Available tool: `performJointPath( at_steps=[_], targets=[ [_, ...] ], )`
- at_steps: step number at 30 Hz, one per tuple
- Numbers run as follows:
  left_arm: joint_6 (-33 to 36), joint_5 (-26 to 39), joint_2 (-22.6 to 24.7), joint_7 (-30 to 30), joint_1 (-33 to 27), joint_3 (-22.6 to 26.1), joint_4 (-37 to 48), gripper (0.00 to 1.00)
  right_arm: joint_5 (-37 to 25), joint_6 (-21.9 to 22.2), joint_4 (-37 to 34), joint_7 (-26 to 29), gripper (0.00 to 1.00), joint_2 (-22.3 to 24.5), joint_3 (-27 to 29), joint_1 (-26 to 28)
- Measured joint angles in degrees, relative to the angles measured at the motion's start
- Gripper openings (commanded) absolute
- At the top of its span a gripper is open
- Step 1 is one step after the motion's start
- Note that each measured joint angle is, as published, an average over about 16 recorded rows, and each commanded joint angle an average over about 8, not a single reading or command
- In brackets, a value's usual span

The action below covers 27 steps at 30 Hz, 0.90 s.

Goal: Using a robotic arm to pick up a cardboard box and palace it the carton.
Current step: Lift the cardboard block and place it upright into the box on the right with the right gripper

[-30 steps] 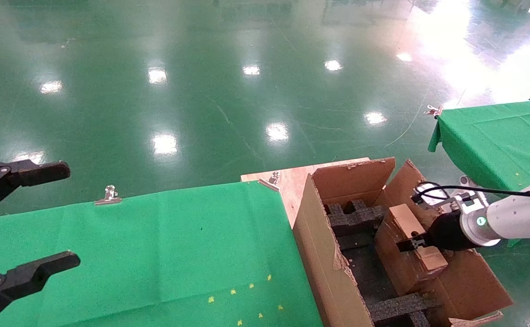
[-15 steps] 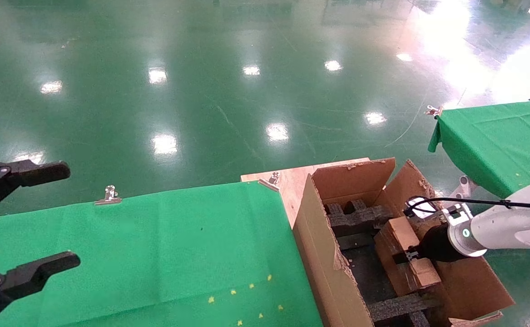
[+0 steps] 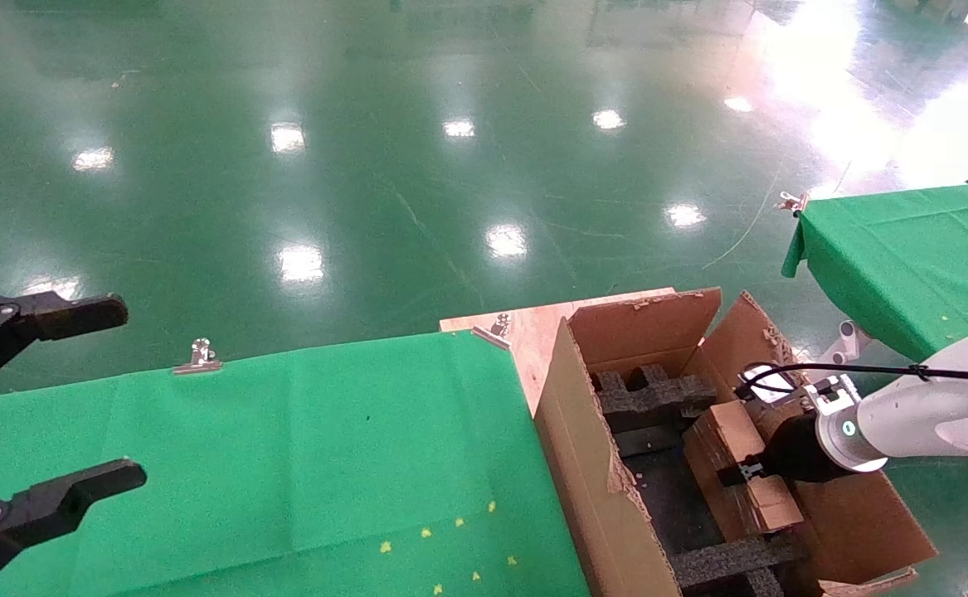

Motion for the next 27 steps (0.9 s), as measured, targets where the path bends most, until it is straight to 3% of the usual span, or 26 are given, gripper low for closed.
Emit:
performJointPath(
  at_steps=[19,27],
  targets=[
    [0.0,0.0,0.0,0.0,0.0,0.0,0.0,1.0,-1.2,-0.6,2.2,0.2,1.0,2.1,-0.5,3.0],
    [0.0,0.0,0.0,0.0,0.0,0.0,0.0,1.0,-2.1,-0.3,5.5,0.5,1.0,3.7,-0.3,6.7]
  ],
)
